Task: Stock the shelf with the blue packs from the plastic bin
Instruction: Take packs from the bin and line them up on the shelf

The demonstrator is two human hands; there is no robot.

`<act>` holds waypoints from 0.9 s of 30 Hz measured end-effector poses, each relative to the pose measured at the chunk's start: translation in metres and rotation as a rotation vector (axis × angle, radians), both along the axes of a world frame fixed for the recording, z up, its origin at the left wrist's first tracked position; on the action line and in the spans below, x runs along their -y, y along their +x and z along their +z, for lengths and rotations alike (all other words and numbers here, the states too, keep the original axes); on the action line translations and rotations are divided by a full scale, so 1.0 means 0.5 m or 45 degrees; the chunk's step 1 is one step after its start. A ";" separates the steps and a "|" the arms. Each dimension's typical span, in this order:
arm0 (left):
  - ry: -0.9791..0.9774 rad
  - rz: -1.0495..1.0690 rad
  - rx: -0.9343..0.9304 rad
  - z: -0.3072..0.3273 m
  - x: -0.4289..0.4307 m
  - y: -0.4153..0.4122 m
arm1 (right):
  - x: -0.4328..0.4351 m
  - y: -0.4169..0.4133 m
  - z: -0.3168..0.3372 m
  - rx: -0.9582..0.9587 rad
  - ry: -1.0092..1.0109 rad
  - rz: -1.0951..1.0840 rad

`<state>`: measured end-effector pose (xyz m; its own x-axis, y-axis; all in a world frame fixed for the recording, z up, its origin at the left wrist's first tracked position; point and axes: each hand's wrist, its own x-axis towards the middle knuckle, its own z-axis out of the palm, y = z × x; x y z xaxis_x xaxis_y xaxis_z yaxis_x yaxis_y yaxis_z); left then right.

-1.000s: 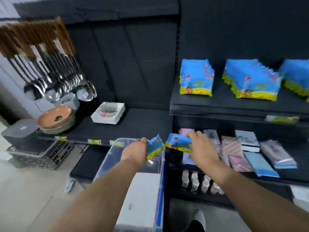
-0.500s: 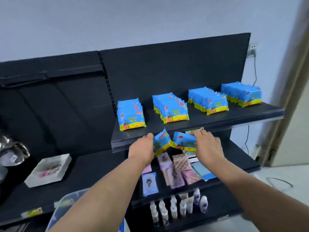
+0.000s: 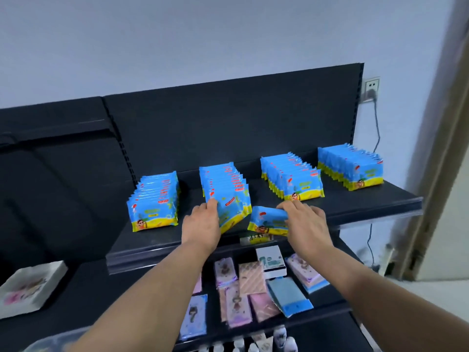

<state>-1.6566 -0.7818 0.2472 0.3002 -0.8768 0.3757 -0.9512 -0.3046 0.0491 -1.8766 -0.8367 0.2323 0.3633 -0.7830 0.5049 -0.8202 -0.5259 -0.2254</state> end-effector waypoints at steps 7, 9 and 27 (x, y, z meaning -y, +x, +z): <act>0.013 0.276 0.061 0.021 -0.035 0.102 | 0.064 0.114 0.020 -0.010 -0.057 0.272; 0.043 0.325 0.084 0.030 -0.055 0.145 | 0.063 0.167 0.025 -0.003 -0.061 0.333; 0.087 0.098 0.043 0.007 -0.018 0.423 | 0.037 0.434 -0.002 -0.037 -0.034 0.310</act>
<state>-1.4452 -0.7727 0.2505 0.3557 -0.8756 0.3268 -0.9257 -0.3782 -0.0057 -1.6596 -0.8552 0.2314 0.5546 -0.6570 0.5108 -0.6744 -0.7144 -0.1867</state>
